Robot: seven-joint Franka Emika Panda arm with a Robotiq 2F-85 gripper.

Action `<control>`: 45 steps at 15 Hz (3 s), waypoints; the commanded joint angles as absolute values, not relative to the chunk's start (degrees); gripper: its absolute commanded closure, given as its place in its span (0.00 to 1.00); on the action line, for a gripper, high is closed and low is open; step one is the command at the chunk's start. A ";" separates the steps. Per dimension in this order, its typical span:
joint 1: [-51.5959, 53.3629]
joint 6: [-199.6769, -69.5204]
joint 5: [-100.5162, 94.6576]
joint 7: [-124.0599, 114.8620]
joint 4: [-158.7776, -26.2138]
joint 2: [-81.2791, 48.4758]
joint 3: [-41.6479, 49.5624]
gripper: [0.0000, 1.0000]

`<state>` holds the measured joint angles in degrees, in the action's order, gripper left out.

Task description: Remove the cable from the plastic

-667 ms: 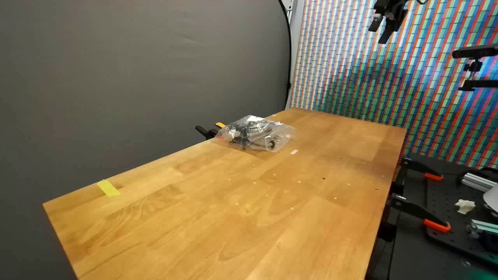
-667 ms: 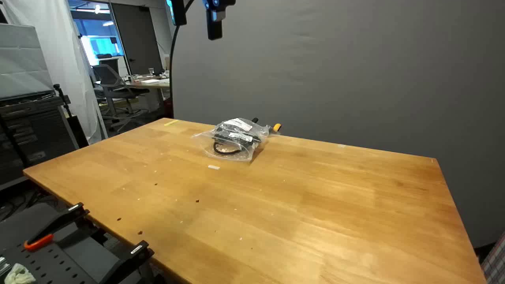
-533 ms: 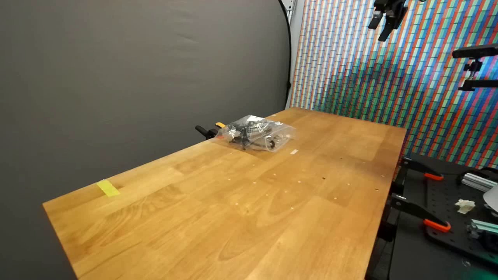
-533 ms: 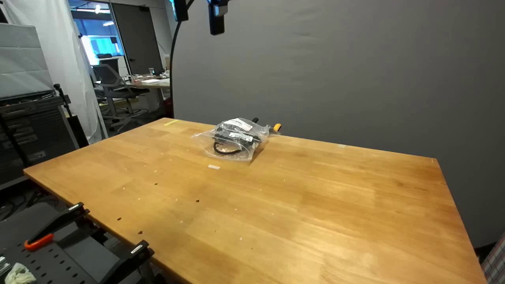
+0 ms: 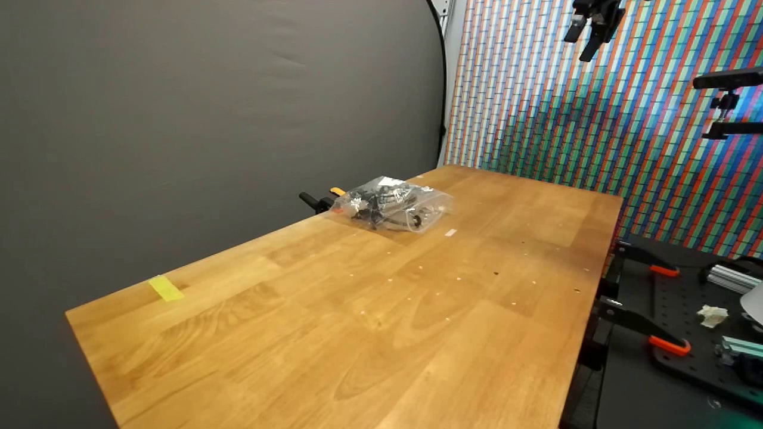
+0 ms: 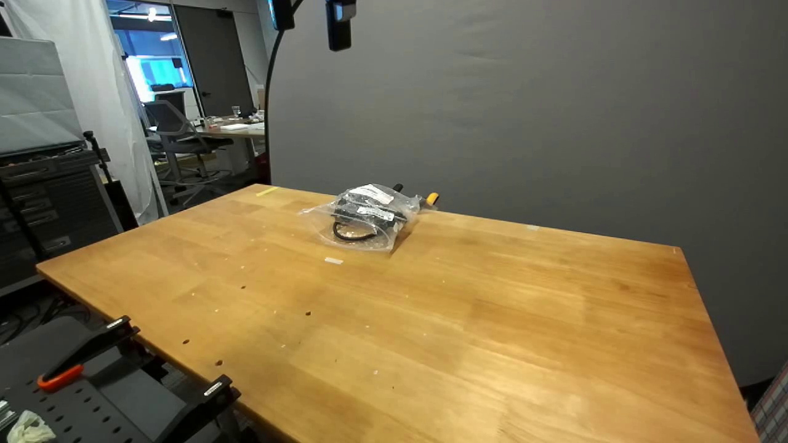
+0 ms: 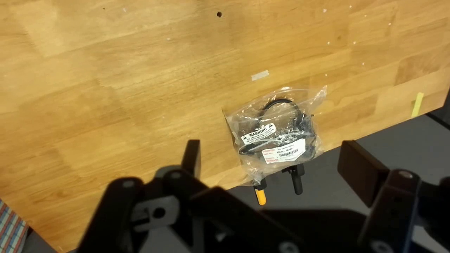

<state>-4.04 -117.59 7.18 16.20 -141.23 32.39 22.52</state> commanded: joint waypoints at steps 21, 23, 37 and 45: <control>-3.63 -143.97 11.11 11.26 -145.70 2.58 10.08 0.00; -3.25 -147.29 13.99 12.25 -145.56 -1.18 8.64 0.00; -8.18 -169.62 24.32 18.96 -140.77 -19.40 -7.57 0.00; -18.35 -181.77 30.31 26.63 -136.60 -27.08 -20.65 0.00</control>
